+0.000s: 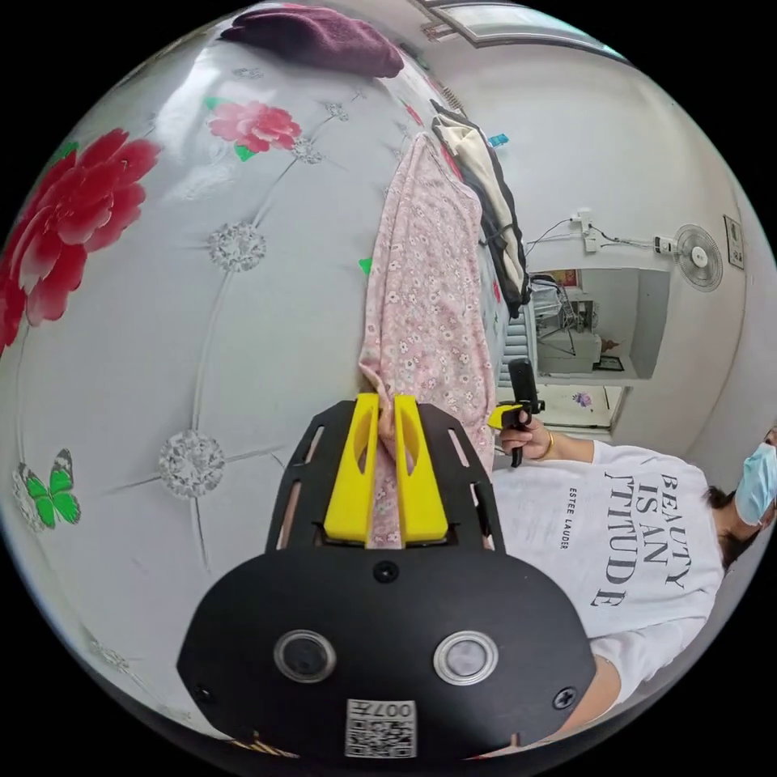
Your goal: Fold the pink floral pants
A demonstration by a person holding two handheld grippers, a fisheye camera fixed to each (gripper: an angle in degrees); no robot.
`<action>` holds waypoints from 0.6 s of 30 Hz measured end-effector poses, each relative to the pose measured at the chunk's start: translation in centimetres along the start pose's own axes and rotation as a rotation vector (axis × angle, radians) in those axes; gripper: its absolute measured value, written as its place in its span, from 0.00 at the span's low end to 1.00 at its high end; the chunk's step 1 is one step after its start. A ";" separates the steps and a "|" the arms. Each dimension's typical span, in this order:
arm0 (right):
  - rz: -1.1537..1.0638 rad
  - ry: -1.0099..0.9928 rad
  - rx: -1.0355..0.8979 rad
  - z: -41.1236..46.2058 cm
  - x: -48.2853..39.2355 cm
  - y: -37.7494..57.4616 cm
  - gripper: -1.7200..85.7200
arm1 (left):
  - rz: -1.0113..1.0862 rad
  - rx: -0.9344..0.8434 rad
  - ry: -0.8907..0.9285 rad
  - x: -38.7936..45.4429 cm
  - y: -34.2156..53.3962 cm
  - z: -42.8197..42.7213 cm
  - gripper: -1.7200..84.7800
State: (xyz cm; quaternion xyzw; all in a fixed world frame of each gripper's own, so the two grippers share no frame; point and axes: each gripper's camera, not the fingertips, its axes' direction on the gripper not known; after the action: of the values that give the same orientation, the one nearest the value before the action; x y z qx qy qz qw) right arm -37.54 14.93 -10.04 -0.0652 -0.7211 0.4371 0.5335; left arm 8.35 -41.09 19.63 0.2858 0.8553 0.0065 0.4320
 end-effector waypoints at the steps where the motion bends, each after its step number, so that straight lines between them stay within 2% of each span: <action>1: 0.004 0.020 0.004 -0.4 -0.2 0.2 0.02 | 0.024 0.006 0.005 0.4 0.5 -0.5 0.10; 4: -0.059 0.092 -0.002 -0.3 -1.6 0.4 0.03 | 0.061 -0.005 0.012 1.9 0.9 -1.4 0.12; 7: -0.055 0.062 -0.081 0.6 -2.9 -0.4 0.02 | 0.017 -0.055 -0.089 2.8 0.7 -1.8 0.04; 9: -0.083 -0.006 -0.087 -0.2 -4.6 -1.0 0.02 | 0.023 -0.043 0.018 3.5 1.1 -2.9 0.02; 12: -0.298 -0.078 -0.008 -4.6 -12.4 -1.8 0.02 | 0.090 0.213 0.159 7.3 4.1 -11.1 0.01; 14: -0.595 -0.118 0.031 -9.2 -22.1 -1.9 0.02 | 0.213 0.466 0.263 13.0 8.4 -20.1 0.01; 15: -0.679 -0.112 0.021 -10.0 -25.0 -1.7 0.02 | 0.270 0.508 0.291 15.1 9.5 -22.0 0.01; 16: -0.857 -0.065 -0.008 -11.1 -30.9 -0.9 0.02 | 0.390 0.563 0.308 20.3 11.4 -25.2 0.01; 17: -1.028 -0.004 -0.003 -12.1 -36.5 0.7 0.02 | 0.486 0.600 0.257 26.1 13.5 -27.8 0.01; 18: -1.102 0.014 0.008 -12.6 -38.9 1.5 0.02 | 0.531 0.620 0.219 29.1 14.7 -29.0 0.01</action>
State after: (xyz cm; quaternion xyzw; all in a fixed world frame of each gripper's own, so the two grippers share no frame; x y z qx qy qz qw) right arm -11.24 1.13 -38.20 0.3213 -0.6434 0.0953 0.6883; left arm -19.56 -7.62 20.22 0.6106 0.7541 -0.1098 0.2154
